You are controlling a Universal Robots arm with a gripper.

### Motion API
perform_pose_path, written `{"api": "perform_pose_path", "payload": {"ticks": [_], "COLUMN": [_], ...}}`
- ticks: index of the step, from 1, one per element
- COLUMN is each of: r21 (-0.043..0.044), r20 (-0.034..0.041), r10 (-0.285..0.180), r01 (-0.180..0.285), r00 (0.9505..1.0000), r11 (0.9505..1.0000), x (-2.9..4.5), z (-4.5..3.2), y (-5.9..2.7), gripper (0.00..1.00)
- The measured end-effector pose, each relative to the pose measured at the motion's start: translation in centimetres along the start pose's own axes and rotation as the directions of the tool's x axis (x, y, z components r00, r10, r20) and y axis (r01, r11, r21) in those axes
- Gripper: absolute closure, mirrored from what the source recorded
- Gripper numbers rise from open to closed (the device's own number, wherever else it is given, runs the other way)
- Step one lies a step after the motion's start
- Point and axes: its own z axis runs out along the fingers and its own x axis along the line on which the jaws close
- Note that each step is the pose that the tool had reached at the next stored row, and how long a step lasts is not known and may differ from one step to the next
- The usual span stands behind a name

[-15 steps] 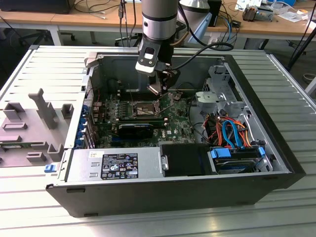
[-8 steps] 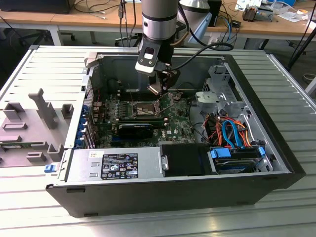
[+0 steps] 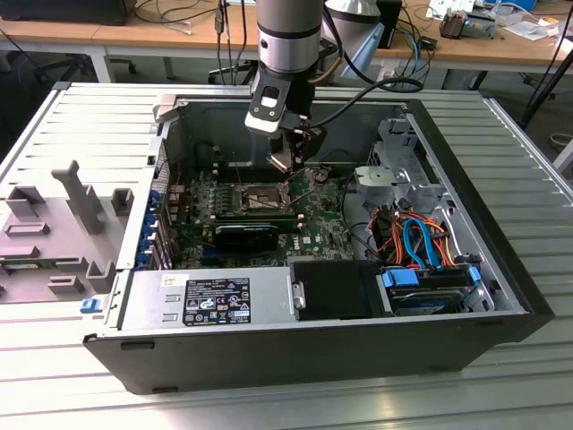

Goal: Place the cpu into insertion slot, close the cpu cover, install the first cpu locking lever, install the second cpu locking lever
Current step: 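Place the cpu into insertion slot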

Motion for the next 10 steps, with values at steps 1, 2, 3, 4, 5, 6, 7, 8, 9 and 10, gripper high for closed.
{"api": "perform_pose_path", "payload": {"ticks": [1,2,3,4,5,6,7,8,9,10], "r21": [0.0,0.0,0.0,-0.0001,-0.0001,-0.0001,-0.0001,-0.0001,-0.0001,-0.0001], "r20": [0.0,0.0001,0.0001,0.0002,0.0002,0.0003,0.0004,0.0004,0.0004,0.0005], "r10": [0.001,0.001,0.002,0.002,0.003,0.004,0.004,0.004,0.005,0.006], "r01": [-0.001,-0.001,-0.002,-0.002,-0.003,-0.004,-0.004,-0.004,-0.005,-0.006], "r00": [1.0,1.0,1.0,1.0,1.0,1.0,1.0,1.0,1.0,1.0], "r11": [1.0,1.0,1.0,1.0,1.0,1.0,1.0,1.0,1.0,1.0], "x": [0.0,0.0,0.0,0.0,0.0,0.0,0.0,0.0,0.0,0.0], "z": [0.0,0.0,0.01,0.01,0.01,0.02,0.02,0.02,0.02,0.02], "y": [0.0,0.0,0.0,0.0,0.0,0.0,0.0,0.0,0.0,0.0], "gripper": [0.45,0.45,0.45,0.45,0.45,0.45,0.45,0.45,0.45,0.45]}}
